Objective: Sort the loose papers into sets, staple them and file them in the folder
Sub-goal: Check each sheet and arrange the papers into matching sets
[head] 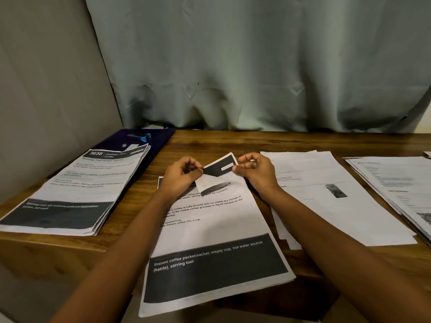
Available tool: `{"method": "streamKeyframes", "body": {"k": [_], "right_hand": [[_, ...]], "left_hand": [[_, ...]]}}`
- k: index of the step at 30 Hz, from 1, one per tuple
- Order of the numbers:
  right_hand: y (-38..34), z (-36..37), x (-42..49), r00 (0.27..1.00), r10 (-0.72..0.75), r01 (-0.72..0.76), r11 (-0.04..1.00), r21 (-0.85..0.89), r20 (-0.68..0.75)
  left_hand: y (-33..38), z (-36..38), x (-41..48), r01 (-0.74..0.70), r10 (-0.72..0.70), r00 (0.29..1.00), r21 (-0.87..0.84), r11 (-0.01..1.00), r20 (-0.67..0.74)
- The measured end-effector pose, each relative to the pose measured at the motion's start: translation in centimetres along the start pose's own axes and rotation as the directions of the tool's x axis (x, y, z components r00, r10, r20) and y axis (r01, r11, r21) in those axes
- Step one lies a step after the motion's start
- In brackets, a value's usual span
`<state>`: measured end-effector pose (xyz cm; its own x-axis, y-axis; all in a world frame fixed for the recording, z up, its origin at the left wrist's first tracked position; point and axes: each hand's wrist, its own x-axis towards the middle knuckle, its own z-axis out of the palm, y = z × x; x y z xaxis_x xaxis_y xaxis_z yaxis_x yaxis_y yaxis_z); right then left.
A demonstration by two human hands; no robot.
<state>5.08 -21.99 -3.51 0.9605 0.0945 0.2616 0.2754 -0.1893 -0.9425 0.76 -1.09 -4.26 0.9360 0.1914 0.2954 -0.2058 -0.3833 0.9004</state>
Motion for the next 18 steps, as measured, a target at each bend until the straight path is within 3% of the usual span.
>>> {"method": "streamKeyframes", "body": {"k": [12, 18], "right_hand": [[-0.03, 0.23, -0.15, 0.994, -0.11, 0.107, 0.989, -0.1, -0.029], [-0.15, 0.38, 0.06, 0.993, -0.081, 0.074, 0.994, 0.086, 0.085]], "left_hand": [[0.02, -0.01, -0.07, -0.012, 0.02, 0.997, -0.105, 0.994, 0.07], [-0.2, -0.06, -0.04, -0.017, 0.025, 0.996, -0.097, 0.995, 0.087]]}}
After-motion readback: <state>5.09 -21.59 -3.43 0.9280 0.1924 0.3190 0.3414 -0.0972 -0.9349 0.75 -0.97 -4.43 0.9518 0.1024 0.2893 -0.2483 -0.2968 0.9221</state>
